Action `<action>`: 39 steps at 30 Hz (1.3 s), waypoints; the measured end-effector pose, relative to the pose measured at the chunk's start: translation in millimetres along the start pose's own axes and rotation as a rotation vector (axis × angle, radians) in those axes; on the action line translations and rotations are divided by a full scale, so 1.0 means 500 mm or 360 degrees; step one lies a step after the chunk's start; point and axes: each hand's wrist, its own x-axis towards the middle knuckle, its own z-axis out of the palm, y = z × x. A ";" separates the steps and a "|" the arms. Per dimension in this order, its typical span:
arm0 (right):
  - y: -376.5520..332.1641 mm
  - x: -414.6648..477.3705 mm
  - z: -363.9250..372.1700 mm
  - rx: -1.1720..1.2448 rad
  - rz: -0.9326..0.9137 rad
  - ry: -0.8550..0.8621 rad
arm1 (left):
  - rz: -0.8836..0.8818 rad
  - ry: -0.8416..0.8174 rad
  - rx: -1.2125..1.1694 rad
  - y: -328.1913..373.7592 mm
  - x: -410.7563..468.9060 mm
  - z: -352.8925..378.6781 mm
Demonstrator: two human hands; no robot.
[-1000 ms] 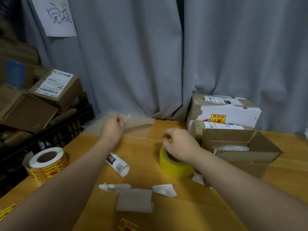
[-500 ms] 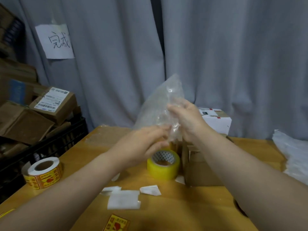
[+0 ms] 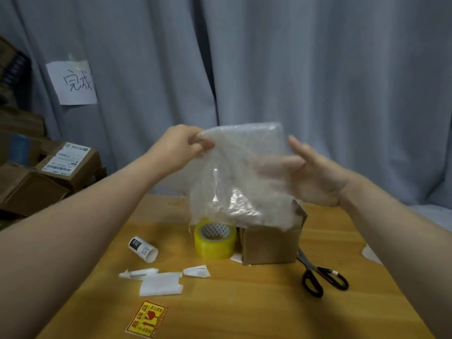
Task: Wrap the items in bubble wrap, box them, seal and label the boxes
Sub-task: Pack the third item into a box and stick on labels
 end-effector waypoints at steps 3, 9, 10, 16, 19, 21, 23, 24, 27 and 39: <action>-0.004 -0.015 0.037 -0.0475 0.0135 -0.0217 | 0.0094 -0.0123 -0.0008 0.042 -0.003 -0.003; 0.020 0.010 0.008 0.0029 -0.0203 0.1146 | -0.0102 -0.0035 -0.0229 0.041 -0.015 -0.013; 0.025 0.006 0.002 0.0240 -0.0181 0.1253 | -0.0163 0.0036 -0.0370 0.036 -0.022 -0.012; 0.060 -0.003 0.023 0.0628 0.0184 0.0847 | -0.0250 0.0194 -0.0731 0.045 -0.060 0.060; 0.046 -0.009 0.018 0.0569 0.0215 0.0865 | -0.0301 0.0144 -0.0804 0.043 -0.077 0.082; 0.045 -0.019 0.011 0.0355 0.0175 0.1037 | -0.0407 0.0013 -0.0840 0.036 -0.087 0.085; 0.052 -0.029 0.002 0.0127 0.0109 0.1152 | -0.0489 -0.0198 -0.0951 0.033 -0.098 0.083; 0.058 -0.038 -0.001 0.0108 0.0044 0.1177 | -0.0490 -0.0286 -0.1044 0.030 -0.101 0.081; 0.078 -0.062 -0.012 0.0330 -0.0083 0.1065 | -0.0488 -0.0389 -0.1423 0.016 -0.111 0.082; 0.119 -0.080 -0.027 -0.0030 0.0277 0.0693 | -0.0610 -0.0745 -0.1177 0.008 -0.121 0.100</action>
